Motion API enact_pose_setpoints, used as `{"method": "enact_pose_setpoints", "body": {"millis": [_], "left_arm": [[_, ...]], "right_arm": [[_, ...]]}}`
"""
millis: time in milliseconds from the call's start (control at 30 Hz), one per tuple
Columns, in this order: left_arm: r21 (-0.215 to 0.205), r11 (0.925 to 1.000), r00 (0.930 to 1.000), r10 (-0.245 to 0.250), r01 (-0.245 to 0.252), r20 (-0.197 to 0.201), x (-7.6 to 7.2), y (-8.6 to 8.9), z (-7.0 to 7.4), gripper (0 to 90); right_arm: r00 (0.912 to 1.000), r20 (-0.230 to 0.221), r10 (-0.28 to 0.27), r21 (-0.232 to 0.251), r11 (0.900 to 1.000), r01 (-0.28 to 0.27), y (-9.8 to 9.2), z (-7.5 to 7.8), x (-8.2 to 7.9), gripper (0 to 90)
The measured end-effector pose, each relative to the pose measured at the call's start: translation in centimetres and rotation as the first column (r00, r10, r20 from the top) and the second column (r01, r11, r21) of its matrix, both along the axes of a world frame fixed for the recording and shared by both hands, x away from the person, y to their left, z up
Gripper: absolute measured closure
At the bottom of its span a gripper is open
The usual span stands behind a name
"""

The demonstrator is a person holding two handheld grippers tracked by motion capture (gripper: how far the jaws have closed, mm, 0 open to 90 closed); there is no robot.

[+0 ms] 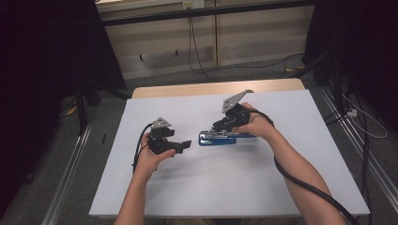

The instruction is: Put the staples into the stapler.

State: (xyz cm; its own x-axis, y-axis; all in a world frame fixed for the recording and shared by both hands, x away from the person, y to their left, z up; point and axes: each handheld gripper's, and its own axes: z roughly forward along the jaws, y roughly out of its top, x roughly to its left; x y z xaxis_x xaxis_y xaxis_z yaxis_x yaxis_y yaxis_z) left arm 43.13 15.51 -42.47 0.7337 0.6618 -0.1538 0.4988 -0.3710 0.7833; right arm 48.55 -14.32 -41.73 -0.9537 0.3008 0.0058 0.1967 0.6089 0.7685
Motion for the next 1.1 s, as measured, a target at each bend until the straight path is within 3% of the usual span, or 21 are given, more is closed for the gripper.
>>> {"method": "enact_pose_setpoints", "body": {"millis": [1100], "left_arm": [[-0.004, 1.0000, 1.0000, 0.009, -0.009, -0.004, 0.0, 0.1, -0.1, 10.1]], "right_arm": [[0.9988, 0.000, 0.049, -0.023, 0.999, -0.049, 2.0, -1.1, 0.5, 79.4]]}}
